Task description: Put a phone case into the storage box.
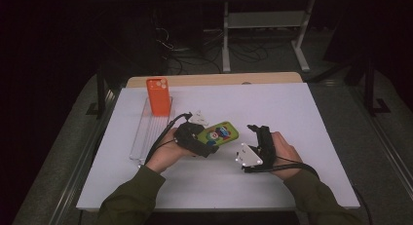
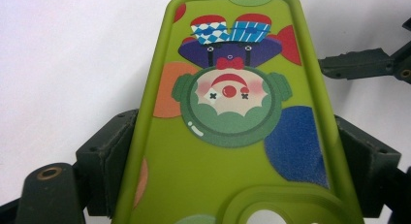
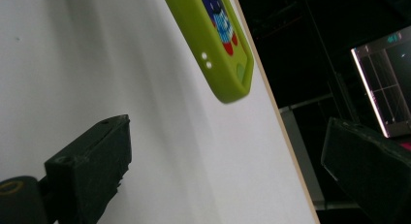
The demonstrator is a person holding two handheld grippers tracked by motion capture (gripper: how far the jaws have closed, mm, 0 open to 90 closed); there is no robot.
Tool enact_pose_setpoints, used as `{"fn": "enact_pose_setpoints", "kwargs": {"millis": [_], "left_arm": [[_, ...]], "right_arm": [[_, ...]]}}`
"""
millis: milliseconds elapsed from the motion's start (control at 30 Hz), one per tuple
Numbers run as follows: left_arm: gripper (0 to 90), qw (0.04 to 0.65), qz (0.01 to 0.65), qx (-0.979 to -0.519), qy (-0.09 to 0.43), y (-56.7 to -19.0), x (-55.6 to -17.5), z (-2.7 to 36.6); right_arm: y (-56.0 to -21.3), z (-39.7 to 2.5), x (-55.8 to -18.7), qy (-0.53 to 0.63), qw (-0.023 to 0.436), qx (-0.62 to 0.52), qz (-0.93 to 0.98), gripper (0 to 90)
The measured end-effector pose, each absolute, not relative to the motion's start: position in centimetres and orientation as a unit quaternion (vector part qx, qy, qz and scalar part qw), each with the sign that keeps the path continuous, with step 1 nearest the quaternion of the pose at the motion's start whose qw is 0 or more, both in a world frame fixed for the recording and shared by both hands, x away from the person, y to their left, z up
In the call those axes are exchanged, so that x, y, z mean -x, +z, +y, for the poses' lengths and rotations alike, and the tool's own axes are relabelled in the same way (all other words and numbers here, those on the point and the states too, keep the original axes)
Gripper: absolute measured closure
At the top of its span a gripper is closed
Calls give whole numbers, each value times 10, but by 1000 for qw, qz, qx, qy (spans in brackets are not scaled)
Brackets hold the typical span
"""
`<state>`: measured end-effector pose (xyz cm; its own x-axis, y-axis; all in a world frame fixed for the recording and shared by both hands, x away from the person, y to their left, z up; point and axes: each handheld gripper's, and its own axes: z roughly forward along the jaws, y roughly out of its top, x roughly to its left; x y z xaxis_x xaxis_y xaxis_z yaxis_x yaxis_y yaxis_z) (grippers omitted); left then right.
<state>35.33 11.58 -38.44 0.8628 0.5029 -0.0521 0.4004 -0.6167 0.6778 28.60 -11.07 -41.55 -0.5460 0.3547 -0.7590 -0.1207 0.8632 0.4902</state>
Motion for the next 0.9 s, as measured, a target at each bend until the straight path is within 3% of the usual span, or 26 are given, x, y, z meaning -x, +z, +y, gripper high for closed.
{"fn": "enact_pose_setpoints", "kwargs": {"millis": [633, 900], "left_arm": [[154, 350, 232, -905, 69, -386, -349, 105], [154, 350, 223, -907, 68, -386, -348, 103]], "right_arm": [[-416, -91, -276, 219, 519, -15, 826, 87], [-422, -85, -273, 210, 544, 15, 812, 187]]}}
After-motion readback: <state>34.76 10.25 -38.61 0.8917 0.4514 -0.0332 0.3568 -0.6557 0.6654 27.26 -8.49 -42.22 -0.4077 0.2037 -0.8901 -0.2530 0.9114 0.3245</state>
